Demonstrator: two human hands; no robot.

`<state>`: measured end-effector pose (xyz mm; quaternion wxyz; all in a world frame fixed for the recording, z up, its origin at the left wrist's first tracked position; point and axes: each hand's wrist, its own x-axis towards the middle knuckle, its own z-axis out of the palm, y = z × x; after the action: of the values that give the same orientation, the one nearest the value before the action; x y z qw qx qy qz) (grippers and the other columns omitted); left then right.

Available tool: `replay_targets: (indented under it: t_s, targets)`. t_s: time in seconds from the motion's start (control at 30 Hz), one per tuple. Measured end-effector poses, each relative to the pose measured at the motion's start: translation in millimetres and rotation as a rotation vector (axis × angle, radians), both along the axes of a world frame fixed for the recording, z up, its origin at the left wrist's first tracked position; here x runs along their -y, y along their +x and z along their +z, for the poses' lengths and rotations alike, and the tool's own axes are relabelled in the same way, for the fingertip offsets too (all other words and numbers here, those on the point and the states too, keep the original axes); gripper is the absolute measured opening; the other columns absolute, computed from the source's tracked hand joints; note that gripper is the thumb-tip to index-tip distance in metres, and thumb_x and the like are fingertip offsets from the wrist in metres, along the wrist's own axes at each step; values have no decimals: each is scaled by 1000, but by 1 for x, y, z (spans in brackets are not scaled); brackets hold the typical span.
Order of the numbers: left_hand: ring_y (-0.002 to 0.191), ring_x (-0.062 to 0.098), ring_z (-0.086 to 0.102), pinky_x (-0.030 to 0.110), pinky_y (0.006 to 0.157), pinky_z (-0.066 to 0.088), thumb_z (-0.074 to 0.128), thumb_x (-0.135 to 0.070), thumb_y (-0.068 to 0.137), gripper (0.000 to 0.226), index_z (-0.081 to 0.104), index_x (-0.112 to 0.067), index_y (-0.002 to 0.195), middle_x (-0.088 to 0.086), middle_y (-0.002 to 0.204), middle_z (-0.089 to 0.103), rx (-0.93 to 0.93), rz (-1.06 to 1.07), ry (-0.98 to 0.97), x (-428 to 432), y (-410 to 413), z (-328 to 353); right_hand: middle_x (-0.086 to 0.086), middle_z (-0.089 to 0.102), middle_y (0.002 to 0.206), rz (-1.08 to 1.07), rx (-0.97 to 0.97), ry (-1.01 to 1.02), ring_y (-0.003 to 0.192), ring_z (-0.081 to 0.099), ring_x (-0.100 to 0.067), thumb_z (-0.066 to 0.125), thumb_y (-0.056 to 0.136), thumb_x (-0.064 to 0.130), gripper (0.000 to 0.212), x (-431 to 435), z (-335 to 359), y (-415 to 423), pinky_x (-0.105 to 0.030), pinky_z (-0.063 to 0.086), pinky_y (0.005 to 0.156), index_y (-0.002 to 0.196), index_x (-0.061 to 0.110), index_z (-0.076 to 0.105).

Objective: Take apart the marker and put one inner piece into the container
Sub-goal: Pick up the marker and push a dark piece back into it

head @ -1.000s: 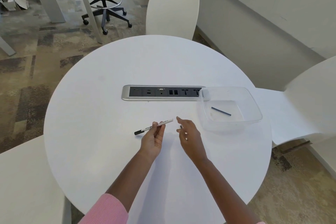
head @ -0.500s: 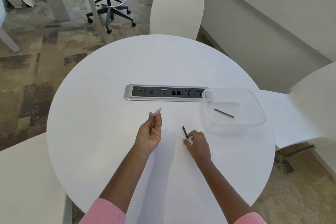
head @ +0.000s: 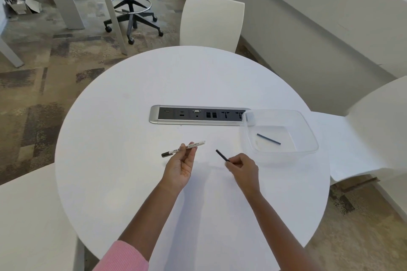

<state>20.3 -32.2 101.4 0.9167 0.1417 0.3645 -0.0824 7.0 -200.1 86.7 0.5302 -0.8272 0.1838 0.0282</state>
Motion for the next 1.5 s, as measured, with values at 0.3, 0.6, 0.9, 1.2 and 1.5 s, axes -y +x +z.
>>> replay_targets:
  t_s: [0.3,0.6,0.9,1.2,1.5]
  targets:
    - [50,18,69,25,51,58,48,1,92,14,54,-1,79,12,55,69,-11,13,85,-1,-1,-9,6,65,69,82,132,124,62,58,-5,63,77,1,23,-8,35,-6,-19,50,67,77,23,66]
    - [51,15,69,33,90,45,47,0,93,15,53,-1,79,14,70,67,-3,-13,147,4,-1,-8,7,65,68,106,147,85,57,57,5,63,77,0,15,-14,33,-5,-4,43,55,84,11,71]
    - [52,16,69,28,66,56,48,2,92,15,54,-1,79,10,54,69,-3,5,146,1,0,-10,0,67,77,84,229,57,62,59,5,62,78,-1,16,-14,33,-7,-5,45,60,86,10,70]
    - [52,14,69,33,90,47,48,1,92,16,54,-3,78,13,65,67,-3,1,189,3,1,-8,-2,66,81,155,276,-28,70,59,4,61,79,-3,18,-12,34,-5,-4,46,66,86,11,70]
    - [54,14,69,33,78,55,51,1,91,14,56,-1,78,7,55,69,22,-19,257,2,-1,-8,2,62,82,287,367,-193,69,60,1,60,79,-5,18,-7,34,1,-2,44,67,88,6,70]
